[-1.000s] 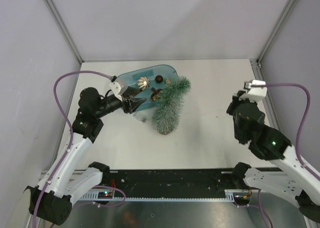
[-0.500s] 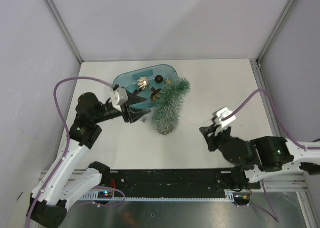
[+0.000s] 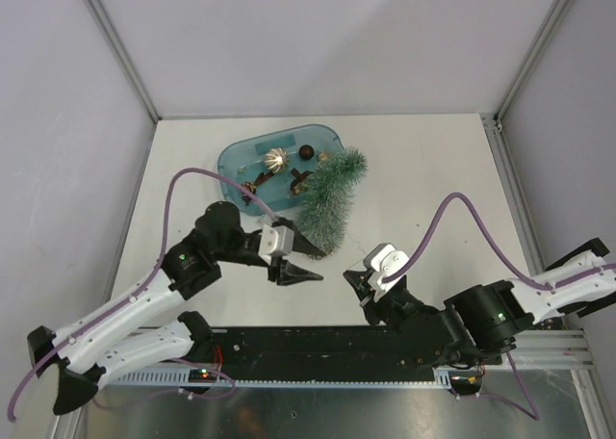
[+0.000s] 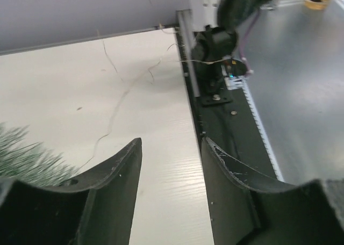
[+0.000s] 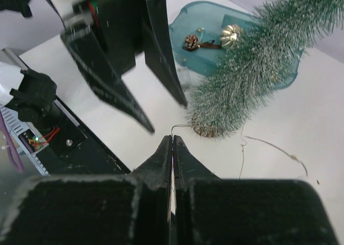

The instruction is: Decorate the small christmas tree

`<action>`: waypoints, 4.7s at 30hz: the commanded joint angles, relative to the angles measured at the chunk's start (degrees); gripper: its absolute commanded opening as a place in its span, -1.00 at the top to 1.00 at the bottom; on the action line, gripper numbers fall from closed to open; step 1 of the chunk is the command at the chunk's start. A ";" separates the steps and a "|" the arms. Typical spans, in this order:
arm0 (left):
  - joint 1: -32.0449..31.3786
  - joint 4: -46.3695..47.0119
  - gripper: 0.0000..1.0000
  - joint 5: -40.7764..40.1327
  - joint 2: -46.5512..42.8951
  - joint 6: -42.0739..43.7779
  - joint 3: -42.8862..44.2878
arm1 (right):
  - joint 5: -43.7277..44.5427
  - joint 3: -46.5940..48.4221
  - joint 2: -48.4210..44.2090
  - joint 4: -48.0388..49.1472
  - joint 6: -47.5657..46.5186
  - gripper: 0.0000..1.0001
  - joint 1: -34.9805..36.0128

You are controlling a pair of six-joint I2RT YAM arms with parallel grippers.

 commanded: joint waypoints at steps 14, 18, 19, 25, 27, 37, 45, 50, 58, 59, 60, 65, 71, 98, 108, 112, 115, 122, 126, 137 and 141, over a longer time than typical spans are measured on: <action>-11.12 10.56 -0.08 -5.50 2.34 -2.94 2.12 | -3.49 2.59 5.22 19.35 -11.35 1.00 -5.77; -10.46 14.12 -0.11 -6.34 1.49 -9.49 1.76 | -4.11 2.57 5.75 19.88 -11.33 1.00 -6.38; -10.37 14.39 -0.13 -5.09 1.28 -10.63 1.76 | -4.11 2.52 5.68 19.94 -11.30 1.00 -6.43; -10.22 15.80 -0.07 -2.55 0.61 -14.40 1.20 | -4.46 2.29 5.74 21.00 -11.01 1.00 -6.60; -10.23 16.15 0.01 -1.13 0.63 -14.91 1.10 | -4.54 2.14 6.15 21.07 -10.78 1.00 -6.88; -9.58 14.48 0.96 -0.19 0.10 -12.61 -0.08 | -4.76 1.33 5.77 21.59 -10.71 1.00 -7.62; -6.61 13.07 1.00 -0.94 -1.32 -10.24 -1.08 | -1.13 1.39 -0.03 13.66 -6.75 0.14 -3.05; -5.14 12.24 0.99 -0.32 -2.02 -10.27 -1.13 | 3.36 1.36 -3.89 9.59 -5.12 -0.08 1.23; -3.42 10.08 0.99 0.95 -3.00 -9.20 -0.12 | 10.78 1.42 -6.96 0.89 -0.58 -0.32 6.94; -3.08 9.73 1.00 1.28 -3.29 -9.08 -0.01 | 11.11 1.42 -7.13 -0.89 1.37 -0.34 7.09; -2.86 9.25 1.00 1.48 -3.57 -8.93 0.09 | 11.58 1.42 -7.22 -3.80 3.10 -0.35 7.16; -1.20 8.14 1.00 1.73 -5.12 -8.75 -0.15 | 12.72 1.38 -6.65 -17.91 17.25 -0.38 6.86; 0.08 7.98 1.00 1.24 -6.28 -8.73 -0.78 | 10.32 0.62 -3.22 -28.68 28.15 -0.39 4.64; 3.17 7.95 0.99 0.53 -9.77 -9.76 -1.89 | -13.66 -20.38 -7.64 18.06 -2.35 -0.16 -18.58; 4.20 7.93 1.00 -0.70 -10.88 -9.84 -3.02 | -12.62 -20.38 -10.71 15.63 -0.26 -0.18 -15.65; 4.64 7.98 0.99 -0.68 -11.17 -10.15 -3.41 | -12.95 -20.40 -10.05 17.19 -0.96 -0.20 -14.94; 4.98 7.98 0.99 -0.48 -11.35 -10.59 -3.44 | -12.96 -20.38 -8.05 18.02 -1.68 -0.19 -15.74; 5.92 7.94 1.00 0.10 -12.20 -11.47 -3.34 | -14.50 -20.38 -4.36 22.44 -4.68 -0.02 -20.23; 6.53 7.98 0.99 0.42 -13.12 -11.67 -3.79 | -15.25 -20.43 -2.66 26.52 -7.55 0.09 -22.71; 7.83 7.90 0.99 0.27 -15.77 -13.52 -5.89 | -16.54 -20.40 -4.13 26.38 -7.05 0.77 -24.48; 8.95 7.41 1.00 0.04 -17.11 -13.70 -7.08 | -12.17 -18.93 -7.36 18.11 -4.09 0.85 -20.89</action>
